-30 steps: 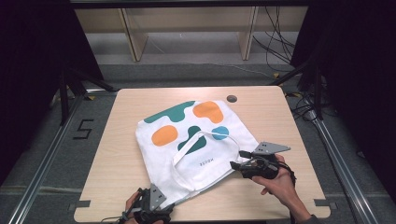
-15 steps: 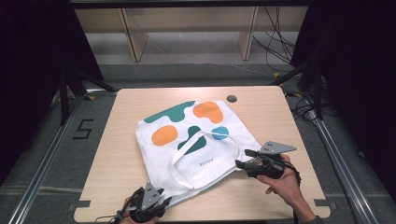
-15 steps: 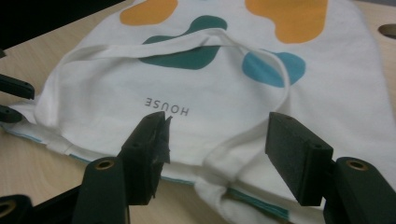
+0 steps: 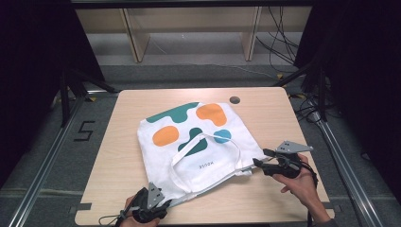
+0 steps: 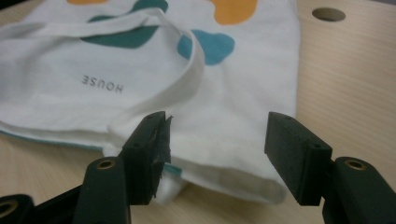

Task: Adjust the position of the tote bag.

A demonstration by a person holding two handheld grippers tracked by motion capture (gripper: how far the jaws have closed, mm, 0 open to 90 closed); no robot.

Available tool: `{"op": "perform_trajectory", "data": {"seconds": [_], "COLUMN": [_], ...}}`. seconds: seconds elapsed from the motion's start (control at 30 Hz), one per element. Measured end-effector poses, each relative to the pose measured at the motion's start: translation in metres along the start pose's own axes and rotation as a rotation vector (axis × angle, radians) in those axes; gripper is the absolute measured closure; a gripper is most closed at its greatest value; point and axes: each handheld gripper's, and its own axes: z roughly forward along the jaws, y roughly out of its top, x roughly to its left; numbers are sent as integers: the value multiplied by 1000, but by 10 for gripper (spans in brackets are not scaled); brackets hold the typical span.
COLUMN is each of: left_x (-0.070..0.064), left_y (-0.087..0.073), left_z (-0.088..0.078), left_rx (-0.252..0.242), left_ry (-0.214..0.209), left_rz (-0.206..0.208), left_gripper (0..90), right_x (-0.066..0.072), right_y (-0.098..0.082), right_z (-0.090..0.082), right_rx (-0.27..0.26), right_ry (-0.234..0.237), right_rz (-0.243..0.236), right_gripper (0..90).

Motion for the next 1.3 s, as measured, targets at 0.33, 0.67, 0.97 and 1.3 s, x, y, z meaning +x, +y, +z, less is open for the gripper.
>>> {"op": "perform_trajectory", "data": {"seconds": [0.33, 0.67, 0.97, 1.3], "left_x": [17, 21, 19, 11], "left_y": [6, 6, 4, 2], "left_z": [-14, -15, -14, -12], "left_rx": [-129, -149, -120, -59], "left_ry": [-46, -47, -46, -1], "left_rz": [-59, -34, -25, 40], "left_gripper": [818, 817, 783, 655], "right_x": [-15, -14, -14, 0], "right_y": [-14, -7, 6, 6], "right_z": [4, 29, 58, 25], "right_rx": [150, 177, 206, 128], "right_ry": [-104, -178, -226, -226], "right_rz": [-96, -167, -359, -343], "right_gripper": [406, 419, 787, 801]}}
